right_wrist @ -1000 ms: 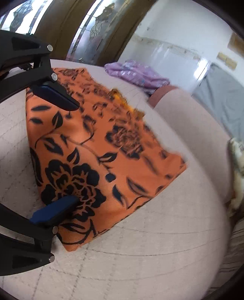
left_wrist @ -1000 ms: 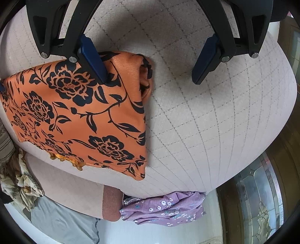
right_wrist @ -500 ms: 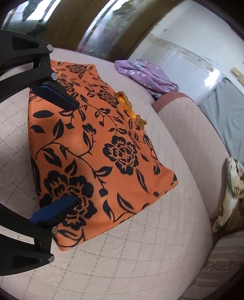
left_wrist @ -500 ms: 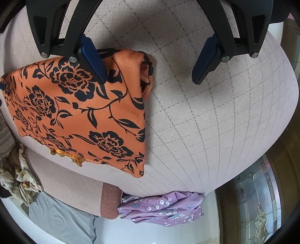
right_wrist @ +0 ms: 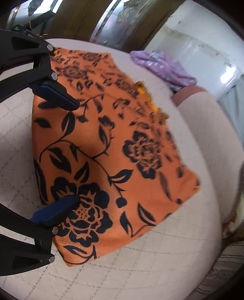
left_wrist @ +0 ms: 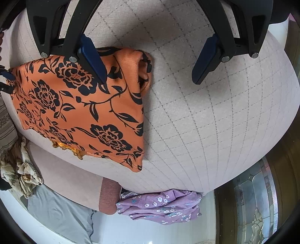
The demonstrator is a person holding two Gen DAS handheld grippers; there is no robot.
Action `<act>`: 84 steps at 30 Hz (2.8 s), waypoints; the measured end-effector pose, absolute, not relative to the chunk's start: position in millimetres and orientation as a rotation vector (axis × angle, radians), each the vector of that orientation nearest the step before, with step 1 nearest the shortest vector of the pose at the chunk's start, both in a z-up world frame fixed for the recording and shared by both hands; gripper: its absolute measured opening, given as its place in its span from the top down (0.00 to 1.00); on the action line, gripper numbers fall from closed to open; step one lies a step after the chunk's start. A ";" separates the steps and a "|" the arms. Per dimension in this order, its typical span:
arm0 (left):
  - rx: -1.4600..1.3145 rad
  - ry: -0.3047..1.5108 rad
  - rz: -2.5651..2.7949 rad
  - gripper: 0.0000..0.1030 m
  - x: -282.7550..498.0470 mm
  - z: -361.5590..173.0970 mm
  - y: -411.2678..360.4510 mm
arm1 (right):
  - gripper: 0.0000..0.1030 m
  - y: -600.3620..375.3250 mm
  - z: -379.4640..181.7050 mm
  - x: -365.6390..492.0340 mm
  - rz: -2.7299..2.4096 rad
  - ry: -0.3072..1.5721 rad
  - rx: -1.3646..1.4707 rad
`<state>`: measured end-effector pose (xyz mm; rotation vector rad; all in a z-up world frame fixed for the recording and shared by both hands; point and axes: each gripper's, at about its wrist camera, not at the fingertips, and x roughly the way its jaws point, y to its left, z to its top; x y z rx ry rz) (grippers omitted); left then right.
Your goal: Fold small clothes
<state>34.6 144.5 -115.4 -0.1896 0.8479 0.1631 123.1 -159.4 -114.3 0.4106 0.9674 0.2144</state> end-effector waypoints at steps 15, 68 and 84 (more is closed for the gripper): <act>-0.143 0.782 0.092 0.11 33.0 -92.8 115.7 | 0.09 -252.1 -128.3 61.2 0.127 0.850 0.851; -0.012 0.820 0.013 0.05 87.1 -84.8 49.6 | 0.27 -232.5 -50.5 214.6 0.140 0.803 0.339; -0.019 0.953 0.085 0.29 149.5 -89.9 128.7 | 0.18 -197.3 -117.5 173.4 0.323 0.970 0.441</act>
